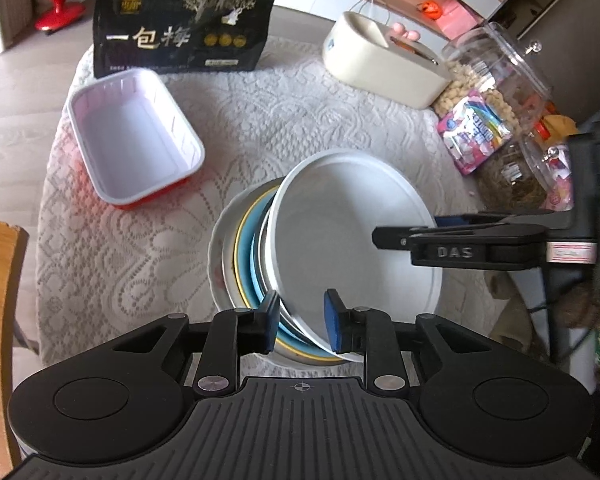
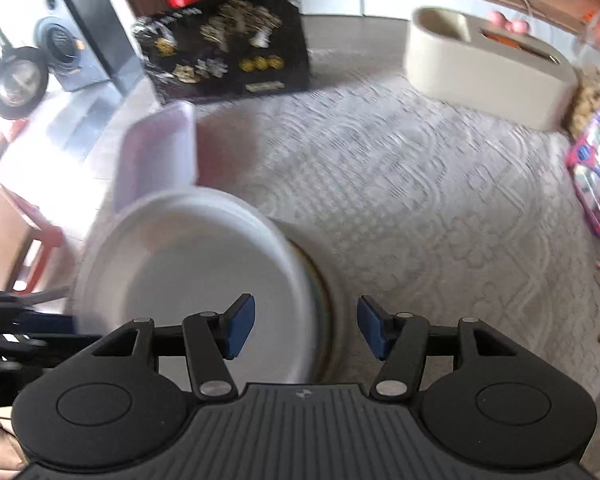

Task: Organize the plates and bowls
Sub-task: 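Move both grippers to the white rectangular tray with red base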

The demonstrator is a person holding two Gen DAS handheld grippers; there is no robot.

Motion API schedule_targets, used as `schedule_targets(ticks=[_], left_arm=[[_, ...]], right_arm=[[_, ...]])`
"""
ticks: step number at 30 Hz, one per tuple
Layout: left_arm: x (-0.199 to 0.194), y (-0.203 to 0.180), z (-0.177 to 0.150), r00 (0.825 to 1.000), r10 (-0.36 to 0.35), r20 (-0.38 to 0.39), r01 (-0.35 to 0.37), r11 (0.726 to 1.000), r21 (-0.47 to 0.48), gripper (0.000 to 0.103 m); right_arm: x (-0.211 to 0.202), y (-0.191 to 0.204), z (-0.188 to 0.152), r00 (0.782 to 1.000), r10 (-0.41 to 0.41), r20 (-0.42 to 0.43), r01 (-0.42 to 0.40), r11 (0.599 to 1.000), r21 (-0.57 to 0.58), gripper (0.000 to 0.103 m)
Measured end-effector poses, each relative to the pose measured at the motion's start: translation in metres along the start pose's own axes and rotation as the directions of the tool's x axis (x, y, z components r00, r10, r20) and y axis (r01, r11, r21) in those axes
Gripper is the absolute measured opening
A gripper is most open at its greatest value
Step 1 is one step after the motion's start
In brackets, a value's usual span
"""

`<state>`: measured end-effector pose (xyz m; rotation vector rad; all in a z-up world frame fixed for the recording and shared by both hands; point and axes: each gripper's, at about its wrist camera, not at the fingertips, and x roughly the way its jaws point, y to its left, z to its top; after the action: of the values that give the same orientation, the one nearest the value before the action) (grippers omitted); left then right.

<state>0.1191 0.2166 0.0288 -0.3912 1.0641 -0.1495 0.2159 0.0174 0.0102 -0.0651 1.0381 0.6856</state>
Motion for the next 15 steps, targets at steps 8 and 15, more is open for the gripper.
schedule_targets(ticks=[8,15], left_arm=[[0.010,0.003,0.000,0.999,0.049,-0.025,-0.048,0.999,0.013,0.027],[-0.001,-0.003,0.000,1.000,-0.030,-0.002,0.030,0.999,0.021,0.021]], right_arm=[[0.018,-0.024,-0.008,0.997,-0.017,-0.070,0.023,0.997,0.080,0.058],[0.017,-0.019,-0.009,0.997,-0.053,-0.053,0.055,0.998,0.040,0.058]])
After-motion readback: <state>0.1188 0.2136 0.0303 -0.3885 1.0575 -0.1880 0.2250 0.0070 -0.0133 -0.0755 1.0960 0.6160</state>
